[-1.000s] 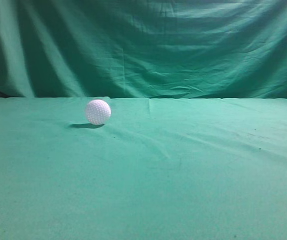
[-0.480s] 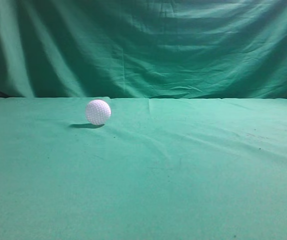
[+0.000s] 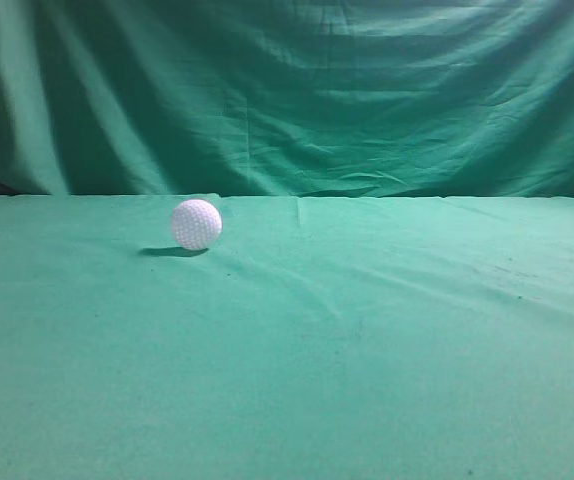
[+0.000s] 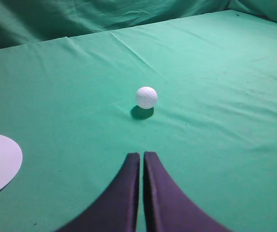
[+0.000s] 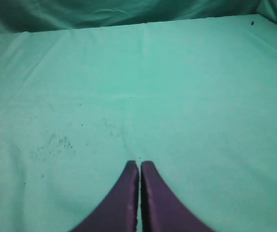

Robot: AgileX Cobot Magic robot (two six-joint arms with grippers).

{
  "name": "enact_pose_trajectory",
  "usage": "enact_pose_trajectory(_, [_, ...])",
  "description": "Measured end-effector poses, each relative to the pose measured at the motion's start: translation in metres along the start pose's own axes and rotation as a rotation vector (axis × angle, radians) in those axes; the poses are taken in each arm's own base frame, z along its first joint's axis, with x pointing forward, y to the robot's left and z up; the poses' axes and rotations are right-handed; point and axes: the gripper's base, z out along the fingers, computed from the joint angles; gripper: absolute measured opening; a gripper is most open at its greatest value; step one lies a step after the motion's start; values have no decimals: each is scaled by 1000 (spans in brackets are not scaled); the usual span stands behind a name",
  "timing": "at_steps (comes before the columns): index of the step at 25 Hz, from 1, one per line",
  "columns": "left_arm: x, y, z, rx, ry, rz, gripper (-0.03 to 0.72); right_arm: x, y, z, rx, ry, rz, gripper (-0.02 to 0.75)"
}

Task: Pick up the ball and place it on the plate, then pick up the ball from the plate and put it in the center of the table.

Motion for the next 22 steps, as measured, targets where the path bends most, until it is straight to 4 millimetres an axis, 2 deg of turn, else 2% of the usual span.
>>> enact_pose_trajectory(22, [0, 0, 0, 0, 0, 0, 0, 0, -1, 0, 9, -3, -2, 0])
